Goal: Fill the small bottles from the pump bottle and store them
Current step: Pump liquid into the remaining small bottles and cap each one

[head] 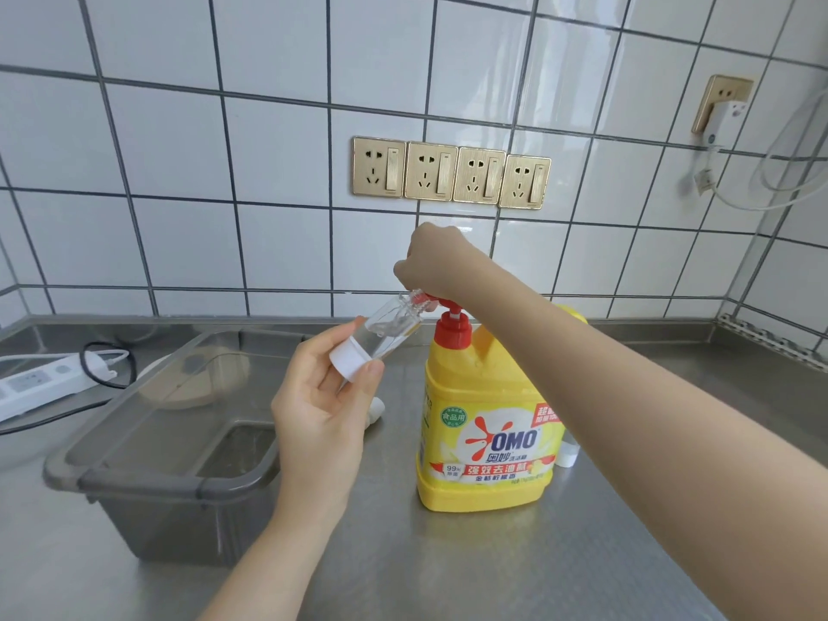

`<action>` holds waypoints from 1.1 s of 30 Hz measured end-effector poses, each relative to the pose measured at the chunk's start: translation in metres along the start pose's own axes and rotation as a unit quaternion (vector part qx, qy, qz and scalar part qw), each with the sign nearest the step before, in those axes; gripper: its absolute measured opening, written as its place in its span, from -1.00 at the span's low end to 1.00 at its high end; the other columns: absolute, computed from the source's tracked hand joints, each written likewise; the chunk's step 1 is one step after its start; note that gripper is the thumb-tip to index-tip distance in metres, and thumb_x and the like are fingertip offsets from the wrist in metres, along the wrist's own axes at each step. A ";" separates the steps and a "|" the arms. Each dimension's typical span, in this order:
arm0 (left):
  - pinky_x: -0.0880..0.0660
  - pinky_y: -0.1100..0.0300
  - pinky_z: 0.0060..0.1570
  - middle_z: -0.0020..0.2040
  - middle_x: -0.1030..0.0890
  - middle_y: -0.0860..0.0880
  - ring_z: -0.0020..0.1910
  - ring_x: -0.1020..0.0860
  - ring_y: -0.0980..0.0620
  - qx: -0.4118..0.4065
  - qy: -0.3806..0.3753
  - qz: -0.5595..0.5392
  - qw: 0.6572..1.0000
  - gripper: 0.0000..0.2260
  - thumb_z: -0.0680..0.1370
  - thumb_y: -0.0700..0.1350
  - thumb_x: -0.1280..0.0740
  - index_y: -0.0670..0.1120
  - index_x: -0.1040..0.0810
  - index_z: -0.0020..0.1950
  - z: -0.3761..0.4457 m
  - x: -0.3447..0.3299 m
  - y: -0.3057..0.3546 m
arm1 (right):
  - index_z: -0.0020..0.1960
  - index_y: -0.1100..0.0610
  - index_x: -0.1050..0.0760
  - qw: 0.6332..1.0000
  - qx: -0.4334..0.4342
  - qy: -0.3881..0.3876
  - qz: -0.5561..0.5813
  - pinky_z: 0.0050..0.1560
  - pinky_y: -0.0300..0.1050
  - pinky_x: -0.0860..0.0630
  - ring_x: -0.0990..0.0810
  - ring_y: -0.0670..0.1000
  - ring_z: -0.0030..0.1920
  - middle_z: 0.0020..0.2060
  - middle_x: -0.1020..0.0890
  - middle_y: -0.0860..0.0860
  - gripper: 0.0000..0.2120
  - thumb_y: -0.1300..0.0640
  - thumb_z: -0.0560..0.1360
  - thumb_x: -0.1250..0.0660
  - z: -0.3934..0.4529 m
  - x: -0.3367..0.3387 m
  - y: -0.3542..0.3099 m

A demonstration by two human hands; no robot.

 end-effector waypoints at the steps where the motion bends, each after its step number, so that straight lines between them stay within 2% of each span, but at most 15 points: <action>1: -0.51 0.32 0.09 0.13 -0.67 0.00 0.17 -0.62 0.10 0.002 0.003 0.000 1.000 -0.70 0.50 -0.37 -0.38 -0.10 -0.56 0.17 0.000 0.000 -0.001 | -0.37 0.16 -0.24 1.000 -0.004 -0.007 0.005 -0.46 -0.24 -0.19 -0.32 0.04 -0.48 -0.45 -0.37 0.04 -0.75 0.25 0.45 -0.20 0.000 -0.002 0.001; 4: -0.52 0.30 0.09 0.15 -0.66 -0.03 0.17 -0.62 0.07 0.004 0.006 0.012 1.000 -0.70 0.50 -0.37 -0.38 -0.10 -0.55 0.17 0.000 0.002 -0.006 | -0.31 0.17 -0.29 0.999 -0.025 -0.021 0.025 -0.43 -0.25 -0.23 -0.34 0.03 -0.45 -0.37 -0.41 0.04 -0.82 0.23 0.46 -0.20 -0.001 -0.008 0.005; 6: -0.52 0.25 0.14 0.18 -0.65 -0.05 0.19 -0.61 0.04 0.004 0.005 0.025 1.000 -0.70 0.50 -0.36 -0.40 -0.11 -0.55 0.19 0.000 0.003 -0.010 | -0.22 0.20 -0.40 0.998 -0.033 -0.021 0.043 -0.43 -0.26 -0.26 -0.35 0.03 -0.45 -0.34 -0.44 0.06 -0.92 0.24 0.46 -0.20 -0.003 -0.009 0.007; 10: -0.52 0.19 0.21 0.20 -0.64 -0.05 0.21 -0.60 0.04 0.002 0.004 0.027 1.000 -0.69 0.50 -0.34 -0.39 -0.12 -0.55 0.21 0.000 0.004 -0.010 | 0.01 0.30 -0.56 0.997 -0.029 -0.007 0.069 -0.45 -0.26 -0.30 -0.38 0.04 -0.45 -0.24 -0.57 0.13 -0.76 0.25 0.44 -0.19 -0.003 -0.009 0.007; 13: -0.46 0.24 0.28 0.26 -0.61 0.00 0.27 -0.56 0.09 0.012 -0.013 0.018 1.000 -0.68 0.54 -0.32 -0.35 -0.05 -0.54 0.25 0.001 0.002 -0.007 | 0.00 0.32 -0.58 0.997 -0.016 0.000 0.070 -0.50 -0.30 -0.31 -0.40 0.03 -0.54 -0.41 -0.53 0.09 -0.75 0.27 0.45 -0.19 -0.003 -0.002 0.004; 15: -0.43 0.21 0.33 0.32 -0.57 0.00 0.33 -0.52 0.11 0.016 -0.025 0.018 0.999 -0.67 0.57 -0.28 -0.32 0.03 -0.52 0.28 0.001 0.002 -0.005 | -0.04 0.32 -0.61 0.998 -0.003 -0.003 0.062 -0.56 -0.34 -0.30 -0.41 0.00 -0.60 -0.51 -0.50 0.07 -0.75 0.27 0.45 -0.18 -0.004 0.005 0.002; 17: -0.40 0.16 0.36 0.37 -0.54 -0.02 0.37 -0.48 0.10 0.012 -0.035 0.021 0.999 -0.66 0.59 -0.27 -0.29 0.07 -0.50 0.30 0.002 0.002 -0.003 | -0.03 0.33 -0.63 0.998 0.011 -0.011 0.054 -0.60 -0.37 -0.28 -0.42 -0.01 -0.59 -0.48 -0.53 0.09 -0.73 0.26 0.46 -0.18 -0.005 0.010 -0.001; 21: -0.40 0.22 0.35 0.35 -0.55 -0.03 0.36 -0.49 0.10 0.004 -0.036 0.026 0.999 -0.66 0.59 -0.27 -0.29 -0.04 -0.47 0.34 0.003 0.001 -0.001 | -0.02 0.32 -0.61 0.998 0.017 -0.012 0.060 -0.68 -0.44 -0.25 -0.41 -0.02 -0.59 -0.48 -0.54 0.09 -0.73 0.24 0.46 -0.18 -0.004 0.016 -0.001; 26: -0.44 0.35 0.21 0.31 -0.58 0.00 0.30 -0.53 0.15 -0.007 -0.031 0.005 0.999 -0.69 0.58 -0.31 -0.29 -0.08 -0.47 0.29 0.002 -0.001 0.005 | 0.02 0.32 -0.58 0.998 0.019 0.008 0.053 -0.47 -0.26 -0.32 -0.36 0.03 -0.48 -0.39 -0.47 0.08 -0.73 0.22 0.45 -0.20 -0.001 0.017 -0.002; 29: -0.45 0.37 0.18 0.24 -0.63 0.12 0.27 -0.55 0.18 -0.004 -0.031 -0.007 0.999 -0.70 0.58 -0.33 -0.29 -0.08 -0.48 0.27 0.001 -0.002 0.006 | -0.02 0.33 -0.60 0.999 0.020 0.002 0.044 -0.58 -0.35 -0.31 -0.38 0.00 -0.56 -0.46 -0.49 0.09 -0.74 0.25 0.45 -0.19 -0.002 0.017 -0.003; 31: -0.45 0.36 0.19 0.23 -0.63 0.12 0.27 -0.55 0.17 -0.002 -0.028 -0.008 1.000 -0.71 0.58 -0.33 -0.30 -0.10 -0.48 0.27 0.000 -0.002 0.007 | -0.05 0.33 -0.60 0.999 0.016 -0.004 0.042 -0.66 -0.42 -0.25 -0.36 -0.03 -0.63 -0.52 -0.48 0.07 -0.76 0.27 0.45 -0.18 -0.003 0.016 -0.004; 33: -0.46 0.36 0.17 0.21 -0.64 0.09 0.26 -0.56 0.17 0.001 -0.023 -0.006 1.000 -0.71 0.57 -0.35 -0.30 -0.10 -0.48 0.26 0.000 -0.001 0.006 | -0.04 0.31 -0.60 0.999 0.013 0.007 0.035 -0.61 -0.37 -0.28 -0.39 -0.03 -0.60 -0.51 -0.49 0.06 -0.76 0.26 0.45 -0.19 -0.003 0.014 -0.004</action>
Point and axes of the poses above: each hand's wrist, its own z-axis towards the middle knuckle, its own x-axis out of the back of the hand, y = z × x, the point moved 2 cm from there along z, towards the middle knuckle
